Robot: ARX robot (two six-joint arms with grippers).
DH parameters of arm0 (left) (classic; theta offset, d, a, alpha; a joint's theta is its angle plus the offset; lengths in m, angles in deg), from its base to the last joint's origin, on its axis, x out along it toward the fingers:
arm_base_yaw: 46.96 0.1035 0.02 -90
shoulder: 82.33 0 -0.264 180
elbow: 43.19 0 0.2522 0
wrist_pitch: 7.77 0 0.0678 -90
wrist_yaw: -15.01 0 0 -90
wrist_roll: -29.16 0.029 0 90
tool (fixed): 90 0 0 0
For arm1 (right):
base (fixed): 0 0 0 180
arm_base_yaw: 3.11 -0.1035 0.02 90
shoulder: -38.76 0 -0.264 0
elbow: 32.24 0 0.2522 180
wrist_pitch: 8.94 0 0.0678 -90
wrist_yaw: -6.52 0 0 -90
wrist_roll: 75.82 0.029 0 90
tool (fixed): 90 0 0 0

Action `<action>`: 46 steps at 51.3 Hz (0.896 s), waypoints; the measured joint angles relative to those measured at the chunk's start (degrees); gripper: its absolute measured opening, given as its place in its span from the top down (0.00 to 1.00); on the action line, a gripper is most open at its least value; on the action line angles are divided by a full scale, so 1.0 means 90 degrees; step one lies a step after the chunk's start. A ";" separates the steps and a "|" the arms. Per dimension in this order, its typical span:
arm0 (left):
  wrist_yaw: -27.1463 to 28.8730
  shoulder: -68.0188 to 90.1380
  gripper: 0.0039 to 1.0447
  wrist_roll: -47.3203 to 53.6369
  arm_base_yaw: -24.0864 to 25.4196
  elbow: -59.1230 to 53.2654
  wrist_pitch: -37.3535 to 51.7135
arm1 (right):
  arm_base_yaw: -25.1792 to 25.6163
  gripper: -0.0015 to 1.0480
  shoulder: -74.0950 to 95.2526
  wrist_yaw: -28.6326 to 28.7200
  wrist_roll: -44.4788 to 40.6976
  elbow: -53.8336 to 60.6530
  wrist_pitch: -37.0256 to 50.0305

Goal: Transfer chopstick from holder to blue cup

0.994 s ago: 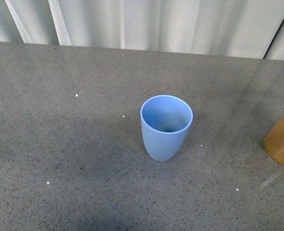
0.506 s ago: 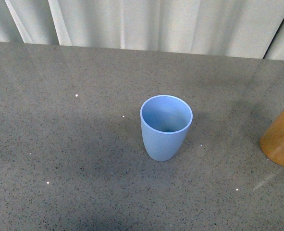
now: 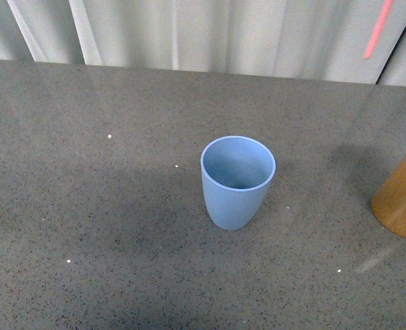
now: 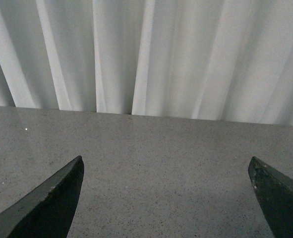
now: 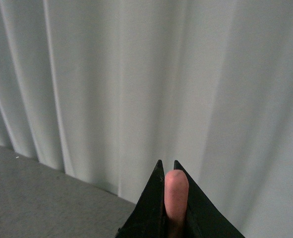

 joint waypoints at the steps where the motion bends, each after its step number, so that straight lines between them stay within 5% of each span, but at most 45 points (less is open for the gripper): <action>1: 0.0000 0.0000 0.06 0.0000 0.0000 0.0000 0.0000 | -0.0085 0.98 0.0070 -0.0027 0.0034 -0.0002 0.0010; 17: 0.0000 0.0000 0.06 0.0000 0.0000 0.0000 0.0000 | -0.0971 0.98 0.1069 -0.0146 0.0301 0.0000 0.0464; 46: 0.0000 0.0002 0.06 0.0000 0.0000 0.0000 0.0000 | -0.1324 0.98 0.1894 -0.0236 0.0529 0.0070 0.0886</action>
